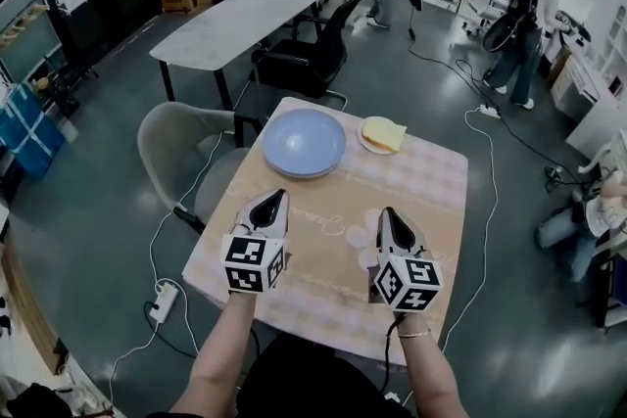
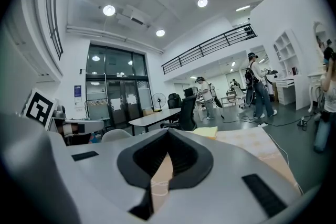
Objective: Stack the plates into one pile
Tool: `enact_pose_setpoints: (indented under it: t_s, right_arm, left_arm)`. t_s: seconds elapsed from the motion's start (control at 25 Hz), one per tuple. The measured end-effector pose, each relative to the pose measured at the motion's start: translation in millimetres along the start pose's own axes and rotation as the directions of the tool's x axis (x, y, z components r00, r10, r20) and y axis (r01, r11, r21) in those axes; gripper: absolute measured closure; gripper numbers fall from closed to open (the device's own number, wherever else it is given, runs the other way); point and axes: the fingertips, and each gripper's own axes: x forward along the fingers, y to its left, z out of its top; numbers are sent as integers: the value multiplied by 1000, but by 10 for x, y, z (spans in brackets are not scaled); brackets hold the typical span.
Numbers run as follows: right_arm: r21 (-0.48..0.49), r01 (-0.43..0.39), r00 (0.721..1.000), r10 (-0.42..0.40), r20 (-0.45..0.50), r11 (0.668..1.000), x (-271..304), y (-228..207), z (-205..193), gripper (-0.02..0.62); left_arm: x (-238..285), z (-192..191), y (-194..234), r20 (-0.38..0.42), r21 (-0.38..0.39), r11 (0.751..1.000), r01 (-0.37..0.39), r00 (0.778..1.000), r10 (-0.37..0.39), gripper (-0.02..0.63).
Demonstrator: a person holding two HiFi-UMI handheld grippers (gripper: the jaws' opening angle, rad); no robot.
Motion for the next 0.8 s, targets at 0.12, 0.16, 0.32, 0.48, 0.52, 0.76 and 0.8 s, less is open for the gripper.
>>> enact_pose_setpoints:
  t_s: [0.12, 0.16, 0.32, 0.48, 0.52, 0.76, 0.8]
  right_arm:
    - [-2, -8, 1000, 8, -3, 1000, -63, 26, -26, 591]
    - [-2, -11, 1000, 11, -5, 1000, -80, 39, -40, 591]
    - [-6, -20, 1000, 20, -7, 1000, -170, 80, -81, 591]
    - [-3, -37, 999, 37, -12, 999, -191, 127, -107, 591]
    - [-2, -42, 999, 42, -15, 999, -188, 136, -111, 591]
    - [-14, -57, 998, 57, -24, 998, -170, 186, -139, 591]
    - [-17, -59, 998, 58, -25, 998, -163, 196, -140, 591]
  left_arm:
    - [-81, -45, -27, -2, -13, 1000, -7, 1000, 7, 599]
    - [-105, -58, -34, -2, -15, 1000, -11, 1000, 11, 600]
    - [-202, -90, -75, -4, -16, 1000, -19, 1000, 19, 600]
    - [-281, -96, -62, -2, -6, 1000, -31, 1000, 31, 598]
    - [-292, -97, -48, -2, -5, 999, -37, 999, 37, 600]
    - [-345, -150, 38, -10, -8, 998, -61, 998, 61, 598]
    - [-352, -159, 54, -11, -6, 998, -65, 998, 65, 598]
